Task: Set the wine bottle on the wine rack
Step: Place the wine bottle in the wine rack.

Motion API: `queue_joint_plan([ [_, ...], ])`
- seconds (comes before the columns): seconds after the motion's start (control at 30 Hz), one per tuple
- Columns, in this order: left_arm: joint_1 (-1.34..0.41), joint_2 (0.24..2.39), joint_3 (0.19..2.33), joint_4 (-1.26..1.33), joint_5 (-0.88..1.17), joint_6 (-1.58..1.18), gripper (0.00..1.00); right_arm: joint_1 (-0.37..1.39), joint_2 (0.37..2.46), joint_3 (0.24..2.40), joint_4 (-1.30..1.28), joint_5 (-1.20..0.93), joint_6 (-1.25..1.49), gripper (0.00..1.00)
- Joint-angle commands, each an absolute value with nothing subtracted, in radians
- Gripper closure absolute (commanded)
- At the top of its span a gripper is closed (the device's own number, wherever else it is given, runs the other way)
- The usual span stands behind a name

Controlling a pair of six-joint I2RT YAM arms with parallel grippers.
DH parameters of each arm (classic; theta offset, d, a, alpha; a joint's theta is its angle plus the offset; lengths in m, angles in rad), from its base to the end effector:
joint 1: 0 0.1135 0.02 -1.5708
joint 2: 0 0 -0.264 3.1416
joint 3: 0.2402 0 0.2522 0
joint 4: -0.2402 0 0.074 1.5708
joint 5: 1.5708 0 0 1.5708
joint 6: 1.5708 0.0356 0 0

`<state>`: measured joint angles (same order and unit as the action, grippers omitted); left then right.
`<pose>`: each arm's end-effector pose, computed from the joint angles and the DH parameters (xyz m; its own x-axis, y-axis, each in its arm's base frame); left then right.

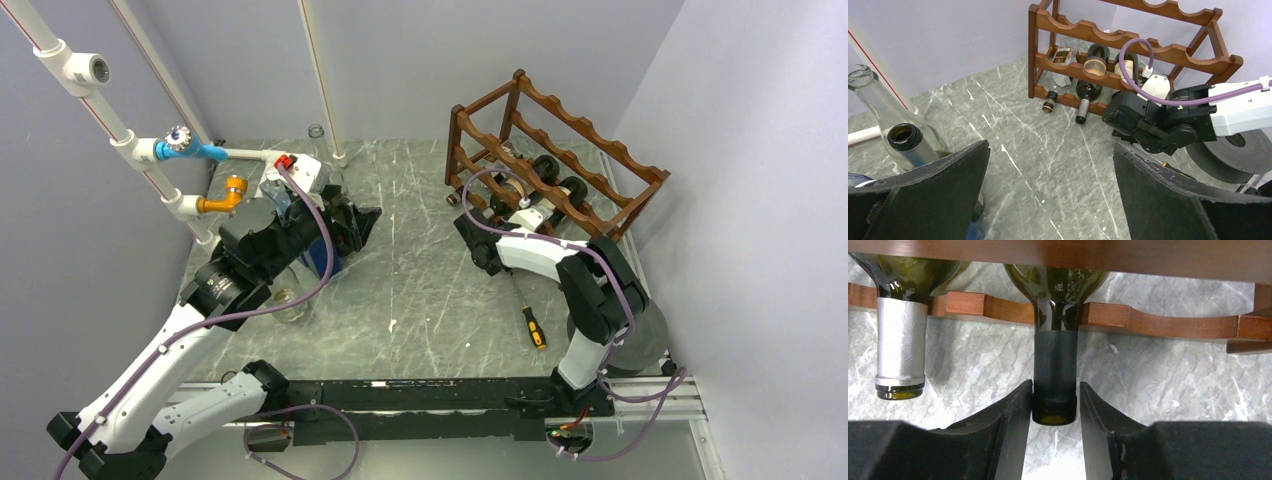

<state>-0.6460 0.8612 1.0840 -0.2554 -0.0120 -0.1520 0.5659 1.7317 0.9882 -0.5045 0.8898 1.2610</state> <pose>0.1465 -0.1099 0.4228 -0.1154 -0.1026 -0.9880 0.5816 0.7993 -0.1509 0.2797 0.1449 0.1610 -0.3674 0.4770 -0.7985 0.7229 0.6866 0.0775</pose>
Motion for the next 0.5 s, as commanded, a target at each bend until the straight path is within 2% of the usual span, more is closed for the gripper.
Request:
queue_joint_plan([
  [0.0, -0.65, 0.857, 1.115, -0.233, 0.003, -0.153, 0.0, 0.56, 1.714, 1.028, -0.482, 0.899, 1.194, 0.53],
  [0.17, -0.65, 0.857, 1.114, -0.232, 0.003, -0.155, 0.0, 0.577, 1.696, 1.032, -0.463, 0.878, 1.132, 0.31],
  [0.47, -0.65, 0.855, 1.115, -0.235, 0.003, -0.152, 0.01, 0.665, 1.627, 1.045, -0.505, 0.89, 1.057, 0.13],
])
